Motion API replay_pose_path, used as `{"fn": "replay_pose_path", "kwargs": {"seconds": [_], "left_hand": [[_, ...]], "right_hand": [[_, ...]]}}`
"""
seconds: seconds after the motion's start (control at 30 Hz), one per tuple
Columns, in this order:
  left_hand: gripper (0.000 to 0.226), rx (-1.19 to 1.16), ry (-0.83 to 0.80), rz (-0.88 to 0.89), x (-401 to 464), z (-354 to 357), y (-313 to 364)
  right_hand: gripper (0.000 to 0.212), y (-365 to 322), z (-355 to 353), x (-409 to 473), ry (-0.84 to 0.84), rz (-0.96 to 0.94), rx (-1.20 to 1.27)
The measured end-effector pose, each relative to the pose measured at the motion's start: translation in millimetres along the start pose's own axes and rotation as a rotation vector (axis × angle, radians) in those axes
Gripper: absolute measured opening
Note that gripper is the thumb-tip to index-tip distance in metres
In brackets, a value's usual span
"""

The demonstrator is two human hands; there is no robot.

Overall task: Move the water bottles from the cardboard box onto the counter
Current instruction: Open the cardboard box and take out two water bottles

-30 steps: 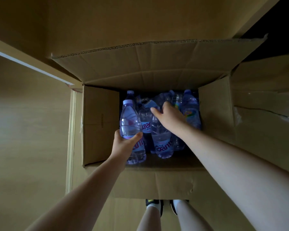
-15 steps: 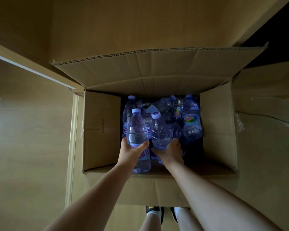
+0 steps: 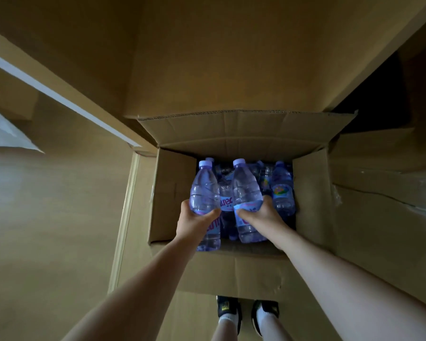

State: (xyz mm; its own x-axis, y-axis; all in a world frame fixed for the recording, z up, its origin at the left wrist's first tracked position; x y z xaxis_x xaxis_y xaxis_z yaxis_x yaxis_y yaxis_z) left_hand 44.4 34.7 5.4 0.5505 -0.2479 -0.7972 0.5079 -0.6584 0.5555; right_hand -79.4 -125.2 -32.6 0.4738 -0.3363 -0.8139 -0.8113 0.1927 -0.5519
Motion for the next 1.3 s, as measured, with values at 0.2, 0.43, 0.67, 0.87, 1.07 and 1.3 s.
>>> {"fn": "replay_pose_path", "kwargs": {"seconds": [0.2,0.43,0.67,0.87,1.07,1.3], "left_hand": [[0.056,-0.036,0.137,0.088,-63,-35,48],[0.047,-0.109,0.294,0.190,-168,-102,93],[0.047,-0.250,0.474,0.268,-270,-195,117],[0.050,-0.326,0.625,0.325,-337,-289,106],[0.051,-0.415,0.823,0.314,-395,-382,63],[0.062,-0.662,1.123,0.216,-455,-466,4]], "right_hand": [[0.062,-72,2,-84,0.070,-0.130,0.065],[0.049,-160,11,-202,0.162,-0.283,-0.029],[0.053,-265,65,-304,0.228,-0.512,-0.201],[0.069,-329,147,-364,0.205,-0.694,-0.291],[0.066,-363,245,-411,0.066,-0.886,-0.375],[0.068,-398,370,-455,-0.129,-0.992,-0.549]]}}
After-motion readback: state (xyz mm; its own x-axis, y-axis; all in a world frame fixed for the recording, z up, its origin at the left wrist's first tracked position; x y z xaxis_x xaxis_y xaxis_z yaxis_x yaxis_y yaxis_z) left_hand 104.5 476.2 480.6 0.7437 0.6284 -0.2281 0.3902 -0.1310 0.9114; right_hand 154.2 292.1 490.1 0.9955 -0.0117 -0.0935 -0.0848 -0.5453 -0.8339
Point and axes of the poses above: each hand's wrist, its own x-axis towards the middle knuckle, its own z-axis out of the palm, y = z × x, the point moved 6 cm from there along x, towards the middle knuckle, and after that the axes turned 8 degrees about -y, right-handed, at the moved point
